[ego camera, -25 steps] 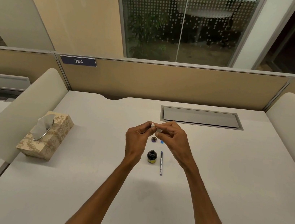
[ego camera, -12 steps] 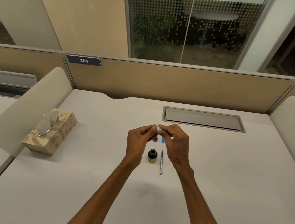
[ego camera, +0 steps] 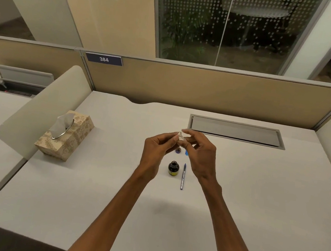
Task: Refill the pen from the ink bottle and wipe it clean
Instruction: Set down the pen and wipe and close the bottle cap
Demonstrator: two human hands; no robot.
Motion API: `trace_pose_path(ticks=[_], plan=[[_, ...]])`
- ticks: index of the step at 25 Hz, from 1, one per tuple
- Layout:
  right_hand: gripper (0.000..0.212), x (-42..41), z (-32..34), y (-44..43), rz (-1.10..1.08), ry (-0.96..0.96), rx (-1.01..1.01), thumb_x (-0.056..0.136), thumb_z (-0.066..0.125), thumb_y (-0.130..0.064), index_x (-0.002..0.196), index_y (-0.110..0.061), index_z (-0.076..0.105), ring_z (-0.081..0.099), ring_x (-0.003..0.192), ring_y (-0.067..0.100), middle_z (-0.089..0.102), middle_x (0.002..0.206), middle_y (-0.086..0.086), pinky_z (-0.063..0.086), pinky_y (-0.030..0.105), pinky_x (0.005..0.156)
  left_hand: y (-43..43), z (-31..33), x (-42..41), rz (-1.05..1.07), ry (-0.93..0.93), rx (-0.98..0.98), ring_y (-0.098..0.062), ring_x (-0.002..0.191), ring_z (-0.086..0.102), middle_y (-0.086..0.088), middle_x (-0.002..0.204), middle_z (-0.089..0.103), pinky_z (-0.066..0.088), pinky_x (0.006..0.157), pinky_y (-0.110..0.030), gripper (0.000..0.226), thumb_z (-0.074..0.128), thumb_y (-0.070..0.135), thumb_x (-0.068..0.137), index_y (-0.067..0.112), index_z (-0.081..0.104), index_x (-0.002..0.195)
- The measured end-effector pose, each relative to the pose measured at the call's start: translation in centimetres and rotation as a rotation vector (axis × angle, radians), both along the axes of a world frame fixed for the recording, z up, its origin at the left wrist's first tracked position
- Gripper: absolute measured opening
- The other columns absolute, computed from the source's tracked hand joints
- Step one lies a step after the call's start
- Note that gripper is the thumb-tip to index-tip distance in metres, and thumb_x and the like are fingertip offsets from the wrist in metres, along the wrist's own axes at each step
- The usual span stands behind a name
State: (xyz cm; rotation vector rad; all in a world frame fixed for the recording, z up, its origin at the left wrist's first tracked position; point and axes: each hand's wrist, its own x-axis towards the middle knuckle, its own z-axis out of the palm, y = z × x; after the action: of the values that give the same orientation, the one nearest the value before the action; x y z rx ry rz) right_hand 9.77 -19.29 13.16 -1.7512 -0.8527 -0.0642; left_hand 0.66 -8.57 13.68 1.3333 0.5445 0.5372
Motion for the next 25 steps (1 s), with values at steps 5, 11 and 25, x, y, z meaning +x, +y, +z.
trace_pose_path(ticks=[5,11,25], plan=[[0.040,0.0,0.2,-0.6,0.113,-0.067,-0.204,0.093,0.064,-0.020,0.133,-0.021,0.060,0.052,0.078,0.012,0.058,0.088,0.002,0.044,0.016,0.067,0.4,0.3,-0.8,-0.025,-0.017,-0.022,-0.025,0.101,0.073,-0.015,0.103,0.076,0.057,0.093,-0.034,0.064,0.071,0.010,0.090,0.014,0.042,0.147],[0.025,-0.6,0.4,-0.5,0.117,-0.052,-0.189,0.086,0.073,-0.021,0.111,-0.016,0.075,0.059,0.084,0.012,0.071,0.098,0.003,0.044,0.011,0.072,0.9,0.3,-1.8,-0.011,0.070,0.054,-0.025,0.097,0.074,-0.014,0.095,0.076,0.058,0.093,-0.036,0.067,0.073,0.011,0.088,0.010,0.042,0.147],[0.029,-9.0,-0.3,4.4,0.216,0.659,0.011,0.086,0.074,-0.023,0.111,-0.010,0.074,0.073,0.094,0.017,0.076,0.103,0.005,0.058,0.027,0.088,4.5,-0.6,-11.5,0.072,0.047,-0.119,-0.026,0.098,0.074,-0.010,0.109,0.076,0.059,0.091,-0.034,0.034,0.064,0.022,0.096,0.006,0.065,0.127]])
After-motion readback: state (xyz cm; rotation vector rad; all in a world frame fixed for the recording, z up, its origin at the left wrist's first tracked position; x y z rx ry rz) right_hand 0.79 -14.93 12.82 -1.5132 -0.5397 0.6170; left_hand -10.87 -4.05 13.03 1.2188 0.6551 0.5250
